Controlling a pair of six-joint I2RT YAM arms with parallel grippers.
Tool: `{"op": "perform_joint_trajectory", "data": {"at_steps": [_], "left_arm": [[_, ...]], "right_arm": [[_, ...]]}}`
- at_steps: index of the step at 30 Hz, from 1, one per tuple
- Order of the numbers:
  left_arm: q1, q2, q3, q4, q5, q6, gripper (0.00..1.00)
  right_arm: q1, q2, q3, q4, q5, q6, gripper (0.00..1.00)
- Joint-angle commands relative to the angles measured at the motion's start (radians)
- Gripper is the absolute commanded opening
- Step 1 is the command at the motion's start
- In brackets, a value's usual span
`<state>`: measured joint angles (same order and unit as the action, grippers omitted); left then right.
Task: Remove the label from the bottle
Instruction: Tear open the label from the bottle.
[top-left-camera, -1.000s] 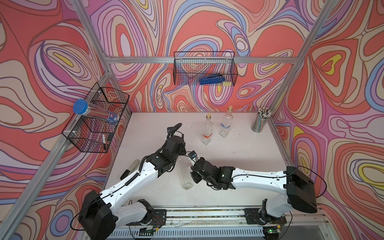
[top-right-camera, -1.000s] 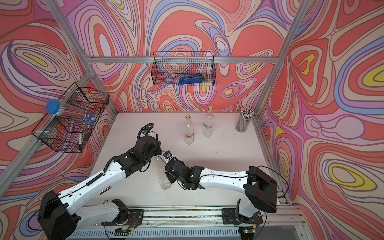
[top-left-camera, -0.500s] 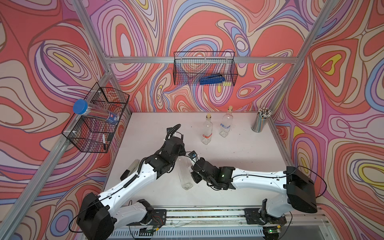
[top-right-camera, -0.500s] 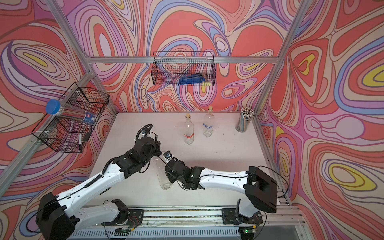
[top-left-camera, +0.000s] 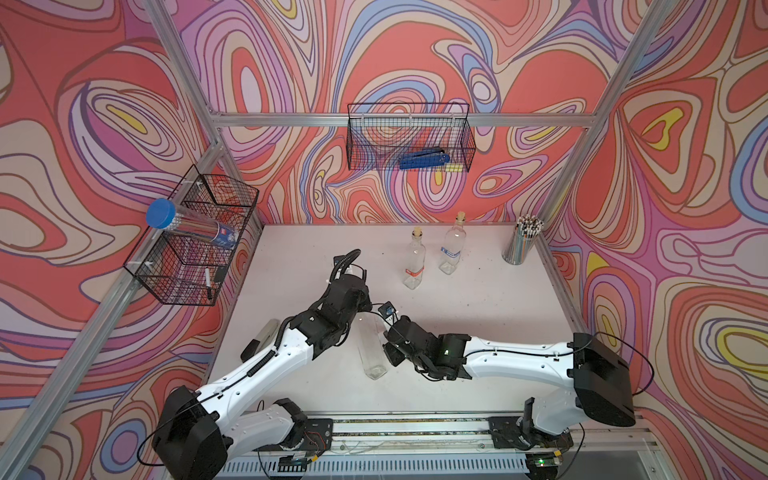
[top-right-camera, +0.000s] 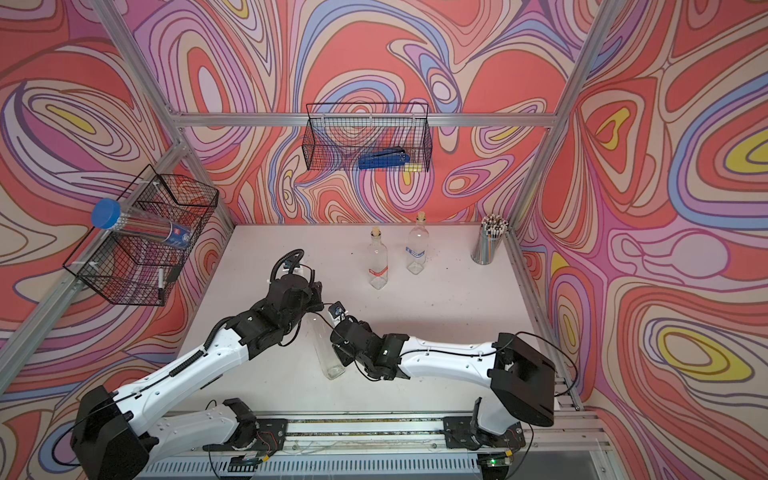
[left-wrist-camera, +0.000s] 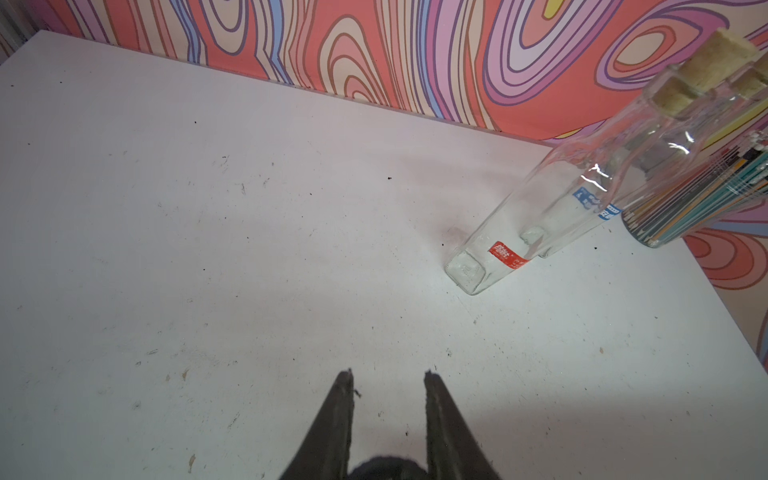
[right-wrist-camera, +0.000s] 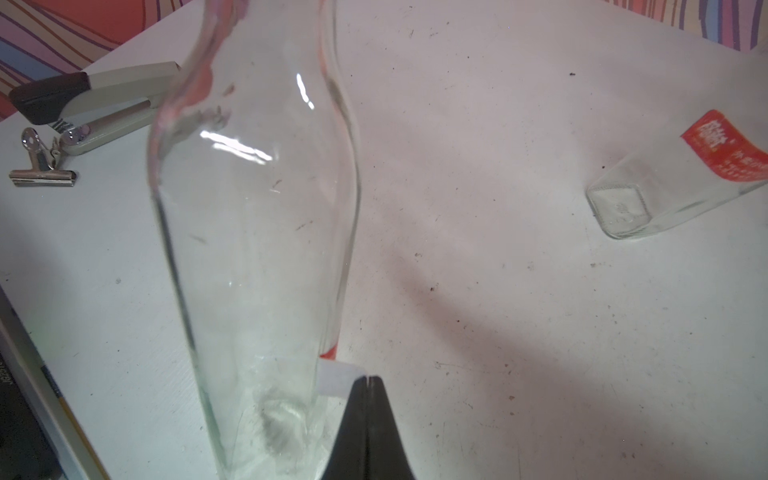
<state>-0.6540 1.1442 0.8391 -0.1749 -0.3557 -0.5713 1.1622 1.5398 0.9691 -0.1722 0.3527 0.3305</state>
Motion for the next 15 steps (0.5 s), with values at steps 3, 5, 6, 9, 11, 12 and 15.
{"op": "perform_joint_trajectory", "data": {"at_steps": [3,5,6,9,11,12,15], "left_arm": [[-0.009,-0.018,-0.029,-0.04,-0.009,0.057,0.0],[-0.009,-0.018,-0.029,-0.04,-0.008,0.059,0.0],[-0.009,-0.02,-0.029,-0.038,-0.008,0.059,0.0],[-0.009,-0.021,-0.029,-0.035,-0.004,0.062,0.0],[-0.009,-0.021,-0.03,-0.035,-0.003,0.064,0.0],[-0.009,-0.023,-0.032,-0.032,-0.002,0.064,0.0],[-0.009,-0.024,-0.036,-0.026,0.003,0.067,0.0]], "right_arm": [[-0.006,-0.031,-0.021,-0.02,0.077,-0.005,0.0],[-0.006,-0.033,-0.021,-0.02,0.079,-0.005,0.0],[-0.006,-0.033,-0.021,-0.018,0.078,-0.005,0.0],[-0.006,-0.035,-0.023,-0.018,0.08,-0.004,0.0],[-0.006,-0.032,-0.024,-0.019,0.081,-0.006,0.0],[-0.006,-0.033,-0.024,-0.018,0.083,-0.005,0.0],[-0.006,-0.034,-0.026,-0.02,0.086,-0.006,0.0]]}}
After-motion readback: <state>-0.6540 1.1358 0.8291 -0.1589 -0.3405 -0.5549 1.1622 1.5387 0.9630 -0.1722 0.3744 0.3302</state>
